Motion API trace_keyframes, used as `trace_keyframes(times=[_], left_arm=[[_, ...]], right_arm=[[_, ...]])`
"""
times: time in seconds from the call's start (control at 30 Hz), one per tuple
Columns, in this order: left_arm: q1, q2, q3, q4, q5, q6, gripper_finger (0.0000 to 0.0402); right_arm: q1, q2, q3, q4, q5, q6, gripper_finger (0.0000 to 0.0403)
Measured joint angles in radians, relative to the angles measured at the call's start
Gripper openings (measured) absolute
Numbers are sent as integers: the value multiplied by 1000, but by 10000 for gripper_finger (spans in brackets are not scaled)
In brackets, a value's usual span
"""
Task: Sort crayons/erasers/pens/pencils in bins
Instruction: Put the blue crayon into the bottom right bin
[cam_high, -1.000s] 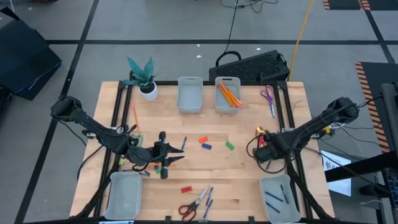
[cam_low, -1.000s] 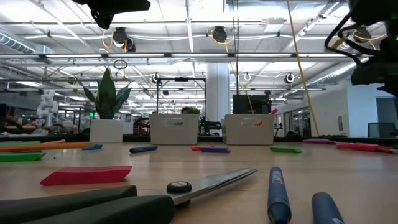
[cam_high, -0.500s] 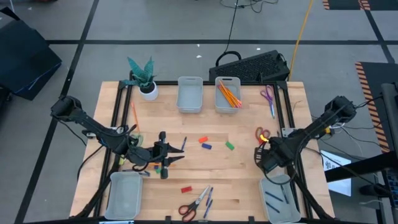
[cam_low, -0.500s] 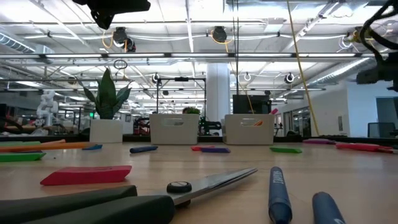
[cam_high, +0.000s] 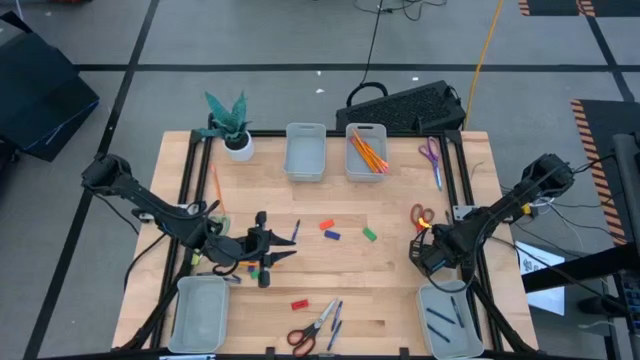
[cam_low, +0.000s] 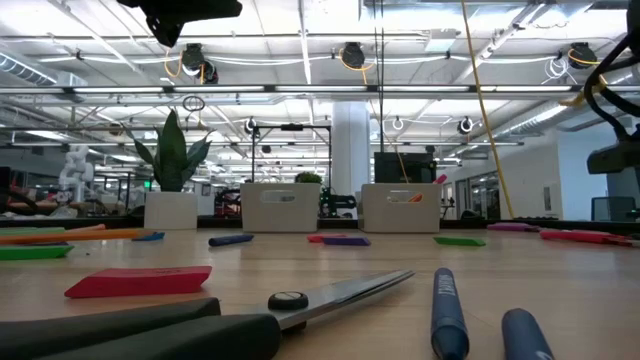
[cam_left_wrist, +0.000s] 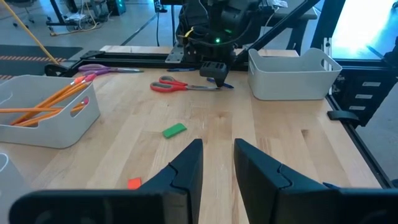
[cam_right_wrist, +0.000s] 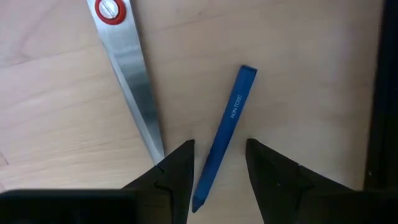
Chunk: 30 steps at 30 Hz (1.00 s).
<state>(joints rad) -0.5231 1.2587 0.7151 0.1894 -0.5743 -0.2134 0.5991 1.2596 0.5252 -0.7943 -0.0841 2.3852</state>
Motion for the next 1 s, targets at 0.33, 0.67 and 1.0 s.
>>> trace_keyframes(times=[0.33, 0.67, 1.0], left_arm=[[0, 0, 0, 0, 0, 0, 95], [0, 0, 0, 0, 0, 0, 95], [0, 0, 1, 1, 0, 0, 95]], right_arm=[[-21, 1, -2, -19, -2, 0, 50], [-33, 4, 204, -305, 279, -72, 22], [-45, 3, 578, -407, 143, -439, 23]])
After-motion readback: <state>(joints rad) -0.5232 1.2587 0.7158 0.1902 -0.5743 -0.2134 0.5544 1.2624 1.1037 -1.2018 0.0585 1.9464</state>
